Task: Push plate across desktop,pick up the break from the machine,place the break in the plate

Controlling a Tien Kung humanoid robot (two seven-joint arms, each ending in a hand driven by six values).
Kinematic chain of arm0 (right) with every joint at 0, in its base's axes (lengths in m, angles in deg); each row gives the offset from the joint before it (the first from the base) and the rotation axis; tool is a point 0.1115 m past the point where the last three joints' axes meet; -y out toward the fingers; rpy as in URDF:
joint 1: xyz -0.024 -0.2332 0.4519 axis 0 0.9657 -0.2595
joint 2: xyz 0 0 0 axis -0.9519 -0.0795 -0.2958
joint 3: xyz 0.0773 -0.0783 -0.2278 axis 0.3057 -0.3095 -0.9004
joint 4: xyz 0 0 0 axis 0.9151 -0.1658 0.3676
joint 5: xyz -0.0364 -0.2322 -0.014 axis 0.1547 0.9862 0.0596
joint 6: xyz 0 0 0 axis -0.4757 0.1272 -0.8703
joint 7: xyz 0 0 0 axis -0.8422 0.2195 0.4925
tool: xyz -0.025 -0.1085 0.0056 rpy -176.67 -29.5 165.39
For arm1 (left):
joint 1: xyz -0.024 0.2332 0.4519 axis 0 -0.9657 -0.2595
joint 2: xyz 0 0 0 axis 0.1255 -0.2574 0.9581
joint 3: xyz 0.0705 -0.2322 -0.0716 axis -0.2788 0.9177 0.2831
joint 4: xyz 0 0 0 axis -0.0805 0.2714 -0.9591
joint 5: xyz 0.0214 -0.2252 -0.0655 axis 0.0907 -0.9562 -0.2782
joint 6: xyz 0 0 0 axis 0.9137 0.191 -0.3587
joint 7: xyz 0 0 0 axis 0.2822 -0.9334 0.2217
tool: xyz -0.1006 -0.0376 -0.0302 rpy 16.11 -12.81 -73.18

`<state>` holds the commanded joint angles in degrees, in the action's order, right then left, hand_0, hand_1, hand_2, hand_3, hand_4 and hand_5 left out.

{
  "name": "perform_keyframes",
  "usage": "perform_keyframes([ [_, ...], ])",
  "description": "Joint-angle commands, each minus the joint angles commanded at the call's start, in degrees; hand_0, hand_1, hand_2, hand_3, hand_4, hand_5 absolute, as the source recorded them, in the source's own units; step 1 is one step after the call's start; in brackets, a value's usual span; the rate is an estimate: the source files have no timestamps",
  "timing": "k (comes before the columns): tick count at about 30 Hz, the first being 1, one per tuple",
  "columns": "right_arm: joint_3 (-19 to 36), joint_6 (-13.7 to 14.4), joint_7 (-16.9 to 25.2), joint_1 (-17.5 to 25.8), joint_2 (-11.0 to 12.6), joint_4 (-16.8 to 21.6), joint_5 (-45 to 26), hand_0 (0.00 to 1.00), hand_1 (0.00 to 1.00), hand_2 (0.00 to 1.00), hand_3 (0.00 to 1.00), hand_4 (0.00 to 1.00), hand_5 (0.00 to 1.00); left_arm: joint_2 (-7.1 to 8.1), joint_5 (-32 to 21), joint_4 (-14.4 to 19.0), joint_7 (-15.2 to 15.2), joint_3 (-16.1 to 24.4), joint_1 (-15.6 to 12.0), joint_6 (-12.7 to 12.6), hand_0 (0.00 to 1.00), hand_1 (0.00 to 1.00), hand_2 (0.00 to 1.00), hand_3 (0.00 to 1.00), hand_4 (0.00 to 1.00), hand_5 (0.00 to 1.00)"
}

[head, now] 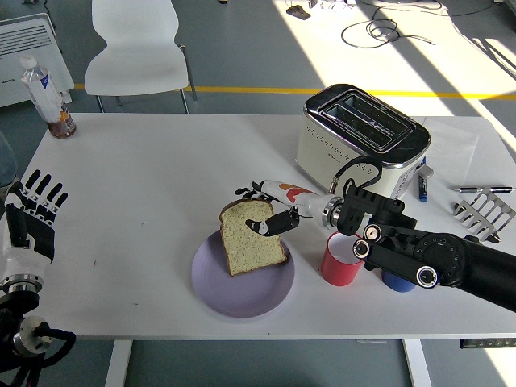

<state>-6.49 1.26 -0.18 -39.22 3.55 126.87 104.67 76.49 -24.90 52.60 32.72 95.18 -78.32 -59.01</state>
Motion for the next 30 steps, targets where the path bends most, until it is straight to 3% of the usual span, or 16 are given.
perform_keyframes([
  [5, 1.32, 2.53, 1.23, 0.25, 0.45, 0.24, 0.92, 0.864, 0.859, 0.925, 0.974, 0.759, 0.262, -0.04, 0.09, -0.02, 0.03, -0.06, 0.0, -0.01, 0.799, 0.823, 0.891, 0.87, 0.504, 0.998],
  [10, 3.43, 3.23, 1.46, 0.31, 1.23, 1.41, 0.84, 0.863, 0.856, 0.92, 0.972, 0.75, 0.256, -0.15, 0.08, 0.0, 0.01, 0.25, 0.24, 0.0, 0.799, 0.823, 0.891, 0.869, 0.504, 0.998],
  [15, 7.27, 4.58, 2.04, 1.61, 3.07, 4.59, 0.29, 0.863, 0.856, 0.92, 0.972, 0.75, 0.256, -0.03, 0.09, 0.08, -0.04, 0.11, 0.11, 0.01, 0.799, 0.823, 0.891, 0.869, 0.504, 0.998],
  [21, 14.58, 5.02, 4.36, 6.33, 7.49, 13.06, -2.7, 0.858, 0.843, 0.903, 0.957, 0.74, 0.265, 0.1, 0.11, 0.03, -0.06, -0.82, -0.55, 0.01, 0.799, 0.823, 0.891, 0.869, 0.504, 0.998],
  [22, 16.26, 4.5, 5.16, 7.64, 8.57, 14.83, -4.25, 0.841, 0.809, 0.882, 0.903, 0.709, 0.278, 0.15, 0.11, 0.05, -0.04, -1.07, -0.71, 0.04, 0.799, 0.822, 0.891, 0.868, 0.504, 0.998],
  [27, 26.66, 2.25, 7.63, 14.67, 12.38, 24.4, -15.13, 0.841, 0.809, 0.882, 0.903, 0.709, 0.278, 0.35, 0.16, 0.32, -0.08, -1.44, -1.49, 0.02, 0.799, 0.822, 0.891, 0.868, 0.504, 0.998],
  [28, 29.26, 1.96, 7.88, 16.06, 12.88, 26.52, -17.73, 0.792, 0.784, 0.802, 0.818, 0.583, 0.387, 0.41, 0.19, 0.38, -0.09, -1.48, -1.63, 0.02, 0.8, 0.822, 0.891, 0.867, 0.504, 0.998],
  [30, 33.39, 1.0, 8.16, 18.18, 13.7, 29.33, -22.16, 0.792, 0.784, 0.802, 0.818, 0.583, 0.387, 0.45, 0.24, 0.48, -0.06, -1.48, -1.9, 0.01, 0.8, 0.822, 0.891, 0.867, 0.504, 0.998],
])
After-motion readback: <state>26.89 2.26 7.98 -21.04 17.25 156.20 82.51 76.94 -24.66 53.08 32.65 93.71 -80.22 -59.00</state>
